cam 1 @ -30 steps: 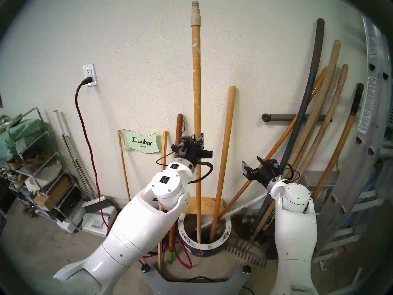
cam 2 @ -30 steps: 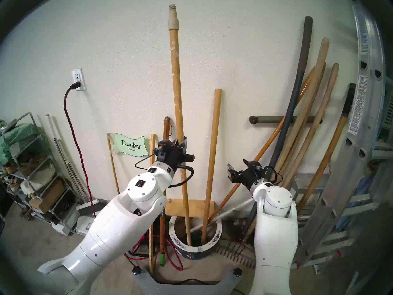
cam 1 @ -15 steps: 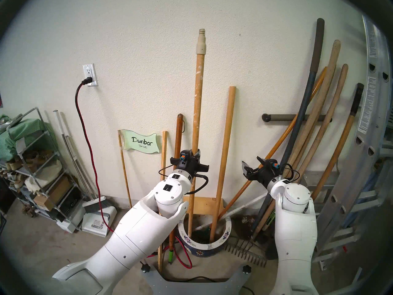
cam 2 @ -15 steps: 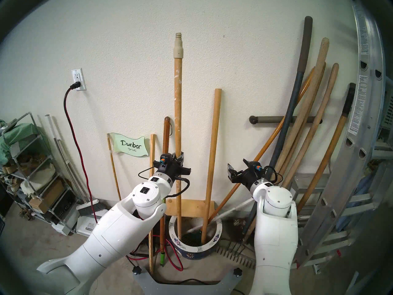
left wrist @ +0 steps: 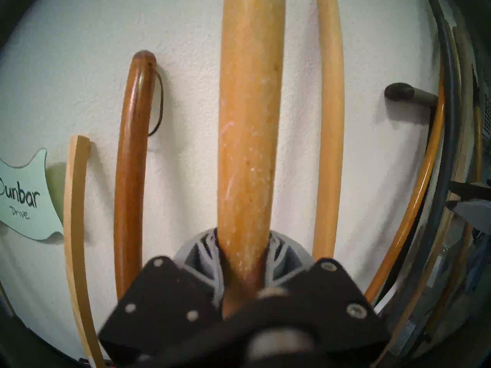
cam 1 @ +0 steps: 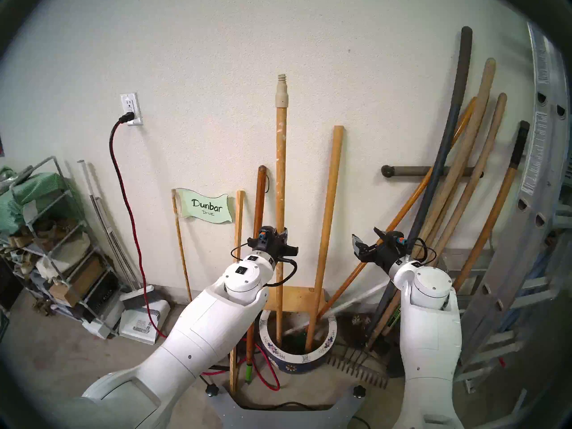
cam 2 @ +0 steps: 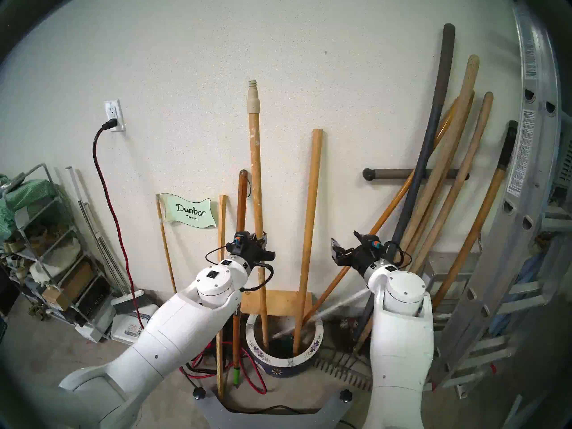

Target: Put wooden sticks into the pot

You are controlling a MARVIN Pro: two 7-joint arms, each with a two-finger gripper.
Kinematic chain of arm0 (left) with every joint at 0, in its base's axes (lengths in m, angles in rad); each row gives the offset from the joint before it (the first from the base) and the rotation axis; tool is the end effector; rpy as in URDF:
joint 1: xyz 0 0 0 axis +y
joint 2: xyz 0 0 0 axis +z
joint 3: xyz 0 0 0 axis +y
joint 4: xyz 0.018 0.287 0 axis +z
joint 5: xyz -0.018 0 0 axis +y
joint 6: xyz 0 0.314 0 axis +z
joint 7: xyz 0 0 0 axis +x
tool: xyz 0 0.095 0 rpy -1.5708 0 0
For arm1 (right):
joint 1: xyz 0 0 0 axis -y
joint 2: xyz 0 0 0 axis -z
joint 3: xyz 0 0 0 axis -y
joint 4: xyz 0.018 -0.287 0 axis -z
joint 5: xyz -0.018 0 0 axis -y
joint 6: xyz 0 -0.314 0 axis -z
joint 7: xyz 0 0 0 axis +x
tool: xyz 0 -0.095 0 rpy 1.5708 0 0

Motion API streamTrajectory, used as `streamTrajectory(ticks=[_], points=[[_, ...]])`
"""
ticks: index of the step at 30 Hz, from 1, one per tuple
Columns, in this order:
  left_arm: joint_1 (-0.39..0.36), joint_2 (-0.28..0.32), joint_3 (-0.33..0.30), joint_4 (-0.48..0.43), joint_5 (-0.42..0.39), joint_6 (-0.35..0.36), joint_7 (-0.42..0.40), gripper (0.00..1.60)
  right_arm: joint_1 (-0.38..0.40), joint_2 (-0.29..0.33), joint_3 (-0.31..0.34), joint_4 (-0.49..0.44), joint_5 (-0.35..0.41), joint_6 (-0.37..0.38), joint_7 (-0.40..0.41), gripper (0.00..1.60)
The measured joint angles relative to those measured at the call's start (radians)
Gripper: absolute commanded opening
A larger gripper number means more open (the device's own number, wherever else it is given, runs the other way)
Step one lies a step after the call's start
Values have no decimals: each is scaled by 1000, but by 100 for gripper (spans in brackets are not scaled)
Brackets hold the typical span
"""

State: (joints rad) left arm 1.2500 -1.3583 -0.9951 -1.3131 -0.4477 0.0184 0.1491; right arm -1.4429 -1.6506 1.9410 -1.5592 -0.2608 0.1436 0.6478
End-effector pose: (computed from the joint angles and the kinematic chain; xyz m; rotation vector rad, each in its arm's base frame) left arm 0.4715 -0.1185 -0.3185 2.1462 -0.2695 1.8800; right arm 0.4382 -0.0710 -0.2880 -2.2478 -0.3763 -1.9821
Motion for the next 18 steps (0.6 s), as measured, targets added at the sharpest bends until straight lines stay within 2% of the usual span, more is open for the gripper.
streamTrajectory(ticks=[8, 18], points=[[-76, -48, 26, 132, -7, -29, -47, 0, 0, 0, 0, 0, 0, 0, 0, 160], [-183, -95, 29, 291, -15, -28, -75, 0, 0, 0, 0, 0, 0, 0, 0, 160]])
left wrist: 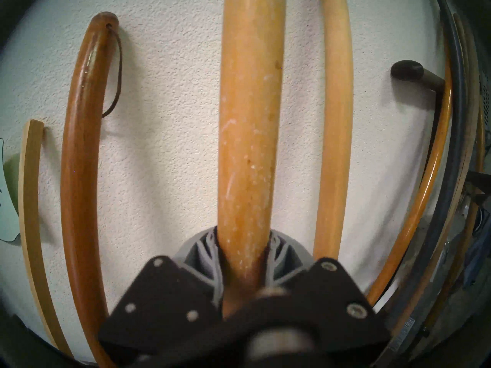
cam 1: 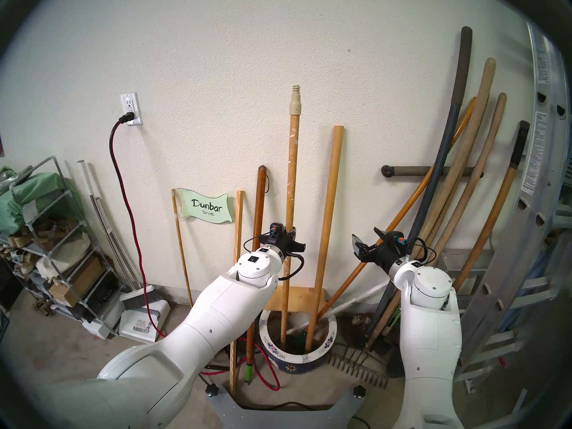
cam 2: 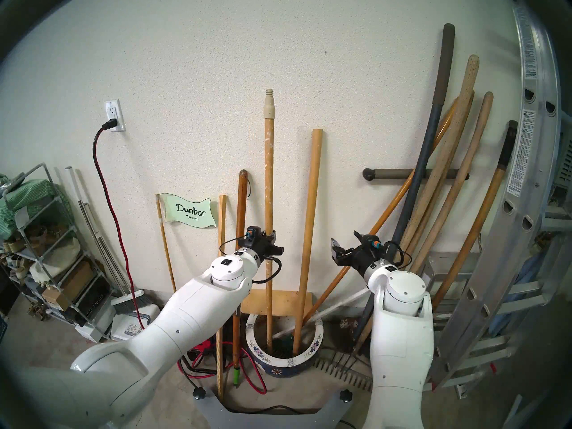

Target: Put wooden sticks into the pot

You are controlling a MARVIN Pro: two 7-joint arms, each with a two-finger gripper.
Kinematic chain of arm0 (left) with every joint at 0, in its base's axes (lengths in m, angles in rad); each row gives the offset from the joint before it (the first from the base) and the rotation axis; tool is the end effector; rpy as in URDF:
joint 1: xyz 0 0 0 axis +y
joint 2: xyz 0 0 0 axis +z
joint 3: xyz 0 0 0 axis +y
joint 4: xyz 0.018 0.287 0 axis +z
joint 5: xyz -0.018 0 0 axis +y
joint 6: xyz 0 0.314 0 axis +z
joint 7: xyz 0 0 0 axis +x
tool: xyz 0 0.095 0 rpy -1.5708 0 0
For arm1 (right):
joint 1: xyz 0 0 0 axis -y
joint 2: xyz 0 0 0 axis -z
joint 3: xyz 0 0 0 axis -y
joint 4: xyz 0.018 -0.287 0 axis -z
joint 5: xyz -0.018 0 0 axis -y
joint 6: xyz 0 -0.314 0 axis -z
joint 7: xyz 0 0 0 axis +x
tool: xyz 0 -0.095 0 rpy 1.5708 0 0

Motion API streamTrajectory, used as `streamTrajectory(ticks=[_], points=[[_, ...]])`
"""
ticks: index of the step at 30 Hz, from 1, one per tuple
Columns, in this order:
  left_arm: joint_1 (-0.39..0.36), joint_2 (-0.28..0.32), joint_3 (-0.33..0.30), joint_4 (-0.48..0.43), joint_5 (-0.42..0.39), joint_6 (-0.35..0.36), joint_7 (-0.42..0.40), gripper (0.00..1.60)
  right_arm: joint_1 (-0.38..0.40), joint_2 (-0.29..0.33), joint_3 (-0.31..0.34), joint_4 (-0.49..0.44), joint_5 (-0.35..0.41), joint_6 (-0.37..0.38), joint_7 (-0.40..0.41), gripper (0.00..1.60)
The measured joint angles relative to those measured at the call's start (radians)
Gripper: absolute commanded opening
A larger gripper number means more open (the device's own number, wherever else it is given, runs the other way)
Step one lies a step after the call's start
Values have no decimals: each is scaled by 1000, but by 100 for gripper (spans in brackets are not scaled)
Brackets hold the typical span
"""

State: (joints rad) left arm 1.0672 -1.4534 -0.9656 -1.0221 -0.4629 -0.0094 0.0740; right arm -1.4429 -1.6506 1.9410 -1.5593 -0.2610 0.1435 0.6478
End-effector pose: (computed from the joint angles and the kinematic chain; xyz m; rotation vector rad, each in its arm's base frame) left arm 0.5190 -0.1351 -0.3272 2.1763 -0.3144 1.8219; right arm 0.4382 -0.0710 -0.2879 -2.2479 -0.3766 -1.9823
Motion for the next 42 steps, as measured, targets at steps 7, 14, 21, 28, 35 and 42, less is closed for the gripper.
streamTrajectory(ticks=[7, 14, 21, 28, 35, 42], points=[[-72, -17, -5, 105, -5, 10, -27, 0, 0, 0, 0, 0, 0, 0, 0, 160], [-138, -35, 5, 204, -5, 14, -56, 0, 0, 0, 0, 0, 0, 0, 0, 160], [-208, -66, 22, 313, 2, 16, -79, 0, 0, 0, 0, 0, 0, 0, 0, 160], [-275, -101, 36, 424, 15, 12, -102, 0, 0, 0, 0, 0, 0, 0, 0, 160], [-329, -137, 42, 527, 24, -5, -119, 11, 0, 0, 0, 0, 0, 0, 0, 160], [-372, -172, 42, 631, 25, -46, -136, 37, 0, 0, 0, 0, 0, 0, 0, 160]])
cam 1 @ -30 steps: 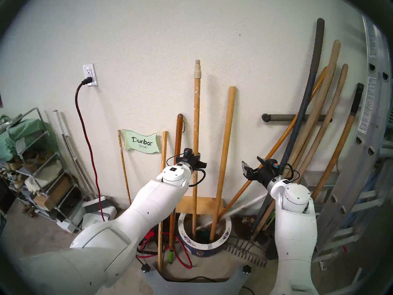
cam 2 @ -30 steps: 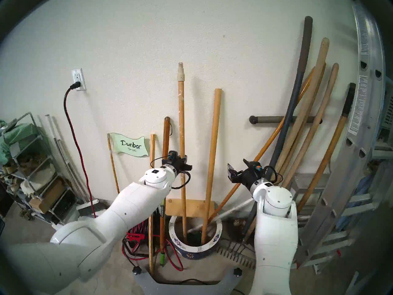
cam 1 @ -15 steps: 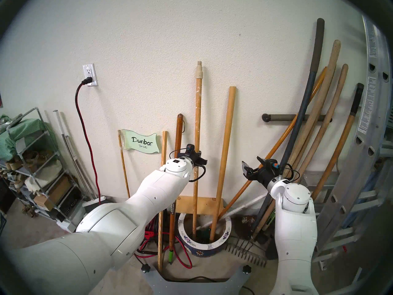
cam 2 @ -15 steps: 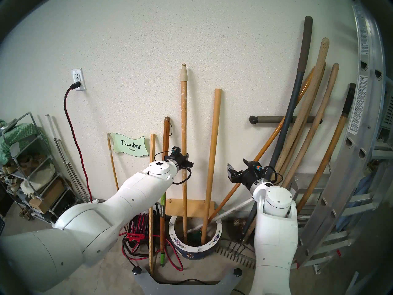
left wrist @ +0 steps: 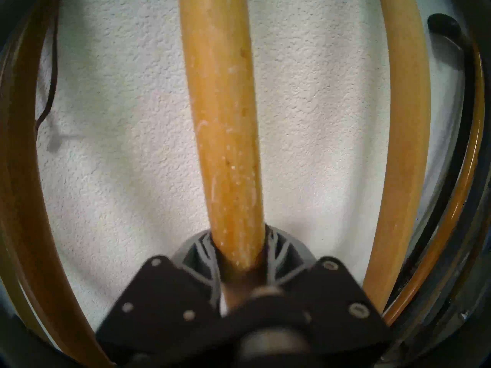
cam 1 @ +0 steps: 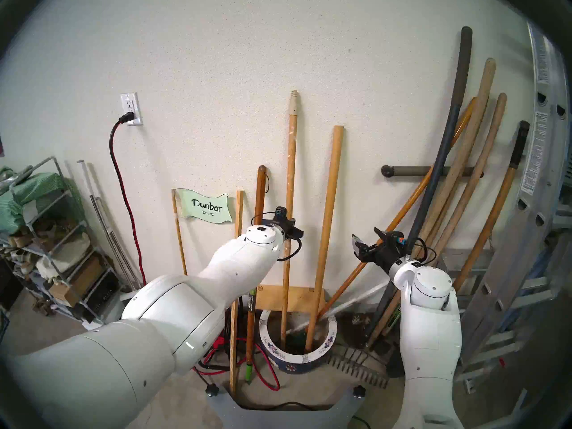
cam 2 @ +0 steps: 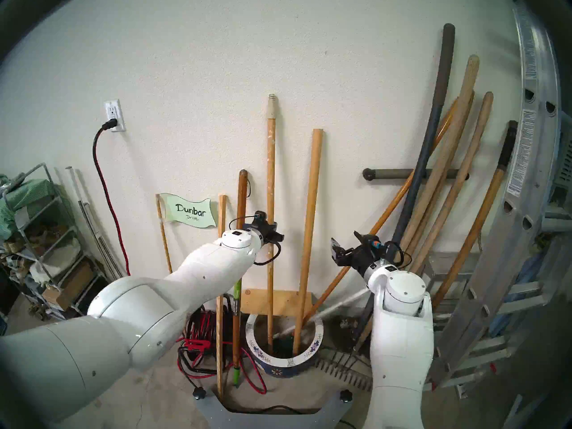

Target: Put wooden sticks into the pot

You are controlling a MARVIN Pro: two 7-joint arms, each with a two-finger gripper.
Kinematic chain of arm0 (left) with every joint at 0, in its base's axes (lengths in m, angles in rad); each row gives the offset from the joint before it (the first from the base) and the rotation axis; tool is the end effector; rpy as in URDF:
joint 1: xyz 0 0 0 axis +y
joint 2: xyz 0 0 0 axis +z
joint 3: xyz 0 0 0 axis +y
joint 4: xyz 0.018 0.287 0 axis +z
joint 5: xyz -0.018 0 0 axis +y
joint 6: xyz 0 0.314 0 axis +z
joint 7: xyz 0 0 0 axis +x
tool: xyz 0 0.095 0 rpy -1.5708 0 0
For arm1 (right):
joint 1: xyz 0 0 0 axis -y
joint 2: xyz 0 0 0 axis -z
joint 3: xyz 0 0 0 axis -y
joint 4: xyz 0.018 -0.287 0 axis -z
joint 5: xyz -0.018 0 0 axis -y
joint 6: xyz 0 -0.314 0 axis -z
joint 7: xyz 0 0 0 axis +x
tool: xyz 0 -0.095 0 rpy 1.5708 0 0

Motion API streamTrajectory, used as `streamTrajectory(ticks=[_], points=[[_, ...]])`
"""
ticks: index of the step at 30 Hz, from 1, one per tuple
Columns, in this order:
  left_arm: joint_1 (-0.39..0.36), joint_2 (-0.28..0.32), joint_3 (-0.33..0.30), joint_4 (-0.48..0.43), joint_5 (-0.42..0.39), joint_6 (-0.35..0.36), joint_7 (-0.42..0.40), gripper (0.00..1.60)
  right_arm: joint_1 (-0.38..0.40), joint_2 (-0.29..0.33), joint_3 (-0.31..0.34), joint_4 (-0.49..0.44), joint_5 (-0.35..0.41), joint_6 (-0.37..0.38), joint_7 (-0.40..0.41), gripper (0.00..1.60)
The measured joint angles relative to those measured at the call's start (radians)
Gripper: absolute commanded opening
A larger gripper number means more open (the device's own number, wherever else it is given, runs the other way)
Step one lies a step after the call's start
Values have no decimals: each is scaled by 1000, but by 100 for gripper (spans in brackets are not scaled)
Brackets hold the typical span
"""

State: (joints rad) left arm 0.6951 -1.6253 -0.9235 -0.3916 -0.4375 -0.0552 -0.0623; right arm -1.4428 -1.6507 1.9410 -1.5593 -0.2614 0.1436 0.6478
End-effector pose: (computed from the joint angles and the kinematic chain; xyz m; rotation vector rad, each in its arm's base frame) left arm 0.5912 -0.1377 -0.3252 2.3331 -0.4691 1.7218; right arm 0.4383 -0.0710 -0.2879 -2.2481 -0.3768 -1.9822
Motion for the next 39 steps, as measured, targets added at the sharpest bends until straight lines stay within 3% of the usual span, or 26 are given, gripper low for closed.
streamTrajectory(ticks=[2, 3, 4, 7, 8, 9, 10, 11, 12, 14, 15, 26, 39], points=[[-12, -9, 0, 29, 0, -12, -6, 43, 0, 0, 0, 0, 0, 0, 0, 160], [-18, -14, 0, 45, -1, -19, -9, 59, 0, 0, 0, 0, 0, 0, 0, 160], [-24, -18, 0, 58, -1, -25, -11, 65, 0, 0, 0, 0, 0, 0, 0, 160], [-41, -34, 0, 107, -3, -41, -20, 64, 0, 0, 0, 0, 0, 0, 0, 160], [-44, -38, 0, 118, -4, -43, -22, 77, 0, 0, 0, 0, 0, 0, 0, 160], [-48, -42, 1, 132, -5, -48, -24, 111, 0, 0, 0, 0, 0, 0, 0, 160], [-53, -46, 1, 146, -6, -52, -26, 111, 0, 0, 0, 0, 0, 0, 0, 160], [-57, -50, 1, 162, -8, -56, -28, 97, 0, 0, 0, 0, 0, 0, 0, 160], [-60, -54, 1, 174, -9, -58, -31, 104, 0, 0, 0, 0, 0, 0, 0, 160], [-63, -60, 1, 197, -11, -62, -35, 151, 0, 0, 0, 0, 0, 0, 0, 160], [-64, -62, 1, 207, -12, -64, -36, 160, 0, 0, 0, 0, 0, 0, 0, 160], [-61, -83, -16, 253, -27, -130, -31, 160, 0, 0, 0, 0, 0, 0, 0, 160], [-13, -87, -13, 203, -22, -185, 36, 160, 0, 0, 0, 0, 0, 0, 0, 160]])
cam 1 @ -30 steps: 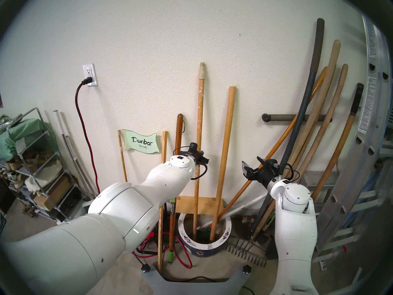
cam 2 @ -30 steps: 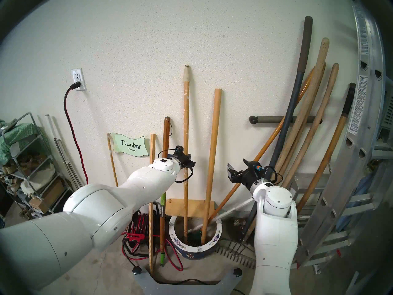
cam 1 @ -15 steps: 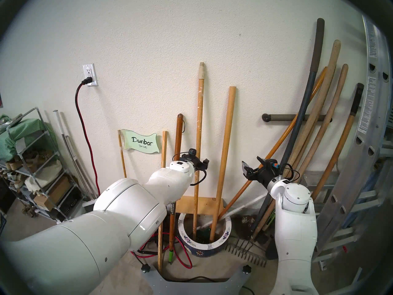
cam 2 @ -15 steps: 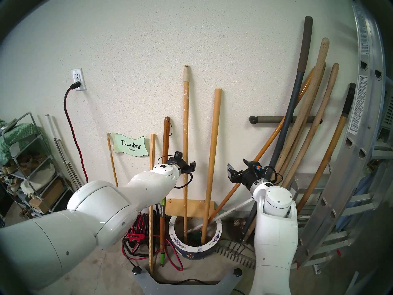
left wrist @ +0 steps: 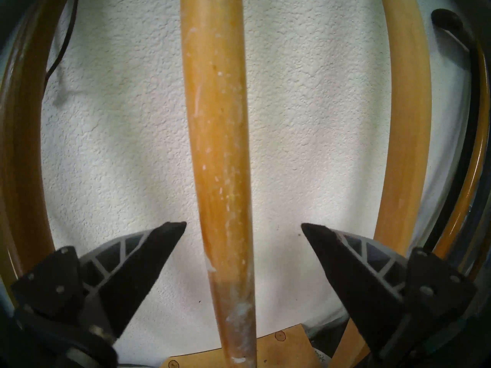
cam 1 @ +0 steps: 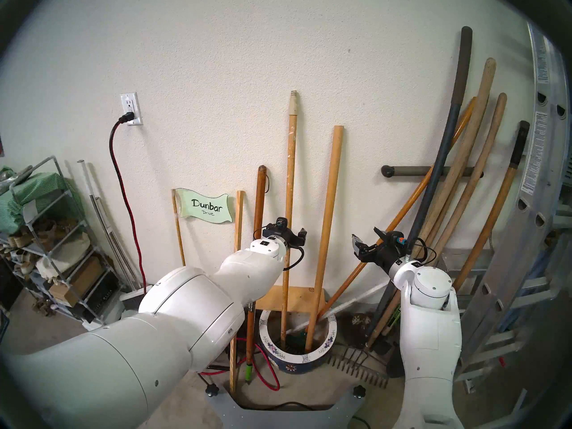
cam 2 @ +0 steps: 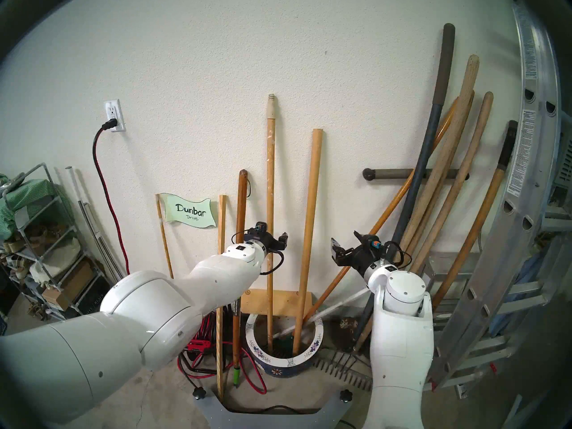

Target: Put wooden sticks into the pot

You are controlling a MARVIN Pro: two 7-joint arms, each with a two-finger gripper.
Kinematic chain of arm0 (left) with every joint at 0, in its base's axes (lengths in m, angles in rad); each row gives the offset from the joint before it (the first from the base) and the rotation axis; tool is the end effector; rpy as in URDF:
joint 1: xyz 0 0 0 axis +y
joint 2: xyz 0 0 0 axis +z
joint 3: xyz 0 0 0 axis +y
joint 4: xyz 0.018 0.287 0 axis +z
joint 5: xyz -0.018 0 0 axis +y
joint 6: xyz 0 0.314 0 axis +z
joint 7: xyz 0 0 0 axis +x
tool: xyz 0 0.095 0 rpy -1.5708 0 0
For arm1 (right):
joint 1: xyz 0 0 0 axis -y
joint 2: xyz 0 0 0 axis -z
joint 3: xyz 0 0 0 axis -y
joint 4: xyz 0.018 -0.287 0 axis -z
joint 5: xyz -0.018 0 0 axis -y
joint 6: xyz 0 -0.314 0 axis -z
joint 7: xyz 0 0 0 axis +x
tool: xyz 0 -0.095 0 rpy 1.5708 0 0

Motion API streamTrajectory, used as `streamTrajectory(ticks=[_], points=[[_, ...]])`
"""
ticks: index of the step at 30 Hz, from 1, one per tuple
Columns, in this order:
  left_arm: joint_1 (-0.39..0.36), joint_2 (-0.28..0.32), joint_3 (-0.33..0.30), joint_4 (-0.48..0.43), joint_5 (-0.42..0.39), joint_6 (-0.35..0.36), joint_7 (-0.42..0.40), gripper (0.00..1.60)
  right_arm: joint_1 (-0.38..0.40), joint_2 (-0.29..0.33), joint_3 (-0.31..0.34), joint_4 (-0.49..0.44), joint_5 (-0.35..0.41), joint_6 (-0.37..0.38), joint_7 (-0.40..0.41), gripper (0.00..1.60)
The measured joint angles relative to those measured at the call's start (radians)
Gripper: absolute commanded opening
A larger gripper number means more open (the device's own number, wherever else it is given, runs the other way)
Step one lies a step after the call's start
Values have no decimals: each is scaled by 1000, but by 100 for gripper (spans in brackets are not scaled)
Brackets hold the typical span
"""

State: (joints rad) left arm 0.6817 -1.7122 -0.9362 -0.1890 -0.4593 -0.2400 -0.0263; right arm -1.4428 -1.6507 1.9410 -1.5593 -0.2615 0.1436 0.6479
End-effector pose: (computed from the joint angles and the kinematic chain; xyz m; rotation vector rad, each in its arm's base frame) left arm 0.5737 -0.1477 -0.3584 2.3251 -0.3637 1.7735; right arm 0.4383 -0.0710 -0.2879 -2.2482 -0.3770 -1.9822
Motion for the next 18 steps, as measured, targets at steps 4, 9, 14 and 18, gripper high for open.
streamTrajectory(ticks=[4, 9, 14, 18], points=[[16, 0, 10, -16, 11, -2, 18, 160, 0, 0, 0, 0, 0, 0, 0, 160], [31, 0, 25, -42, 29, -10, 39, 160, 0, 0, 0, 0, 0, 0, 0, 160], [41, 3, 37, -71, 46, -18, 63, 160, 0, 0, 0, 0, -1, 0, 0, 160], [51, 13, 44, -93, 59, -22, 90, 160, 0, 0, 0, 0, -1, 0, 0, 160]])
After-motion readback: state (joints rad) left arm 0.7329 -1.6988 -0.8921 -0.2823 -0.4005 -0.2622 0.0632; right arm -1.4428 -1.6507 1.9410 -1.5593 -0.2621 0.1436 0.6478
